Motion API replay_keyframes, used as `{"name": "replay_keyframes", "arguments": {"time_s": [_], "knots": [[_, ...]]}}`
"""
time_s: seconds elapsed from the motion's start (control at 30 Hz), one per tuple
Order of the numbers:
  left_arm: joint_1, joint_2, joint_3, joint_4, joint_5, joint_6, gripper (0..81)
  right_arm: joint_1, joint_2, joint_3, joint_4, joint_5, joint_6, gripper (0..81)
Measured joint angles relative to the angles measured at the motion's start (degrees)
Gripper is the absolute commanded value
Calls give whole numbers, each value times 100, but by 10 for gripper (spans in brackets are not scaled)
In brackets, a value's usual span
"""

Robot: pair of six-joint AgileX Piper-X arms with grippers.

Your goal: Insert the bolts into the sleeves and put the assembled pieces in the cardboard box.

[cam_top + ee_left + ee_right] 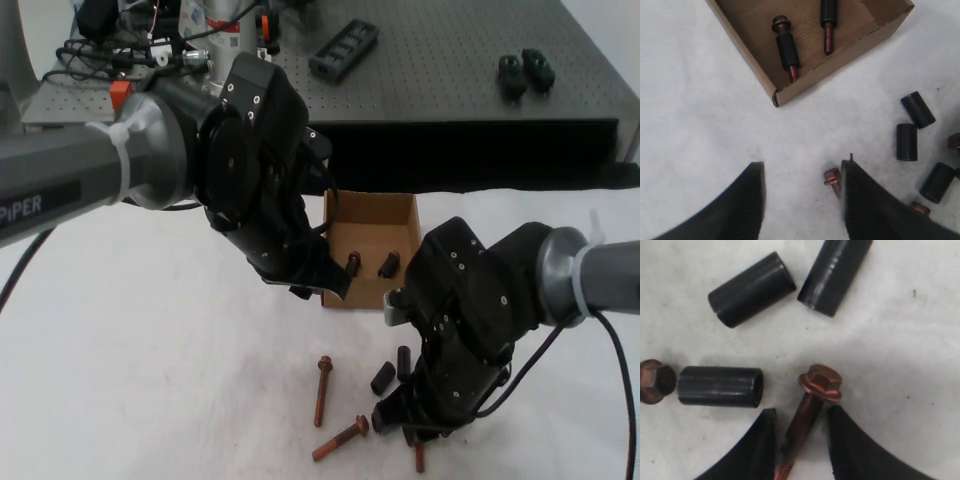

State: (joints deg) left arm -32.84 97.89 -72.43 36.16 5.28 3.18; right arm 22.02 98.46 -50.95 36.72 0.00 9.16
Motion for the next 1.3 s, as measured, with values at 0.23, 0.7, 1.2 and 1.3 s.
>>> {"name": "replay_keyframes", "arguments": {"time_s": [0.23,0.7,1.2,1.3], "knots": [[0,0,0,0,21,0,344,-135,99,-70,-26,0,0,153],[0,13,0,0,1139,231,344,-281,-10,-57,39,0,-185,27],[-930,1645,-1217,722,1187,537,344,-1664,-1742,729,670,179,-782,27],[-971,1905,-1456,913,1001,585,344,-1817,-2060,908,756,177,-813,27]]}}
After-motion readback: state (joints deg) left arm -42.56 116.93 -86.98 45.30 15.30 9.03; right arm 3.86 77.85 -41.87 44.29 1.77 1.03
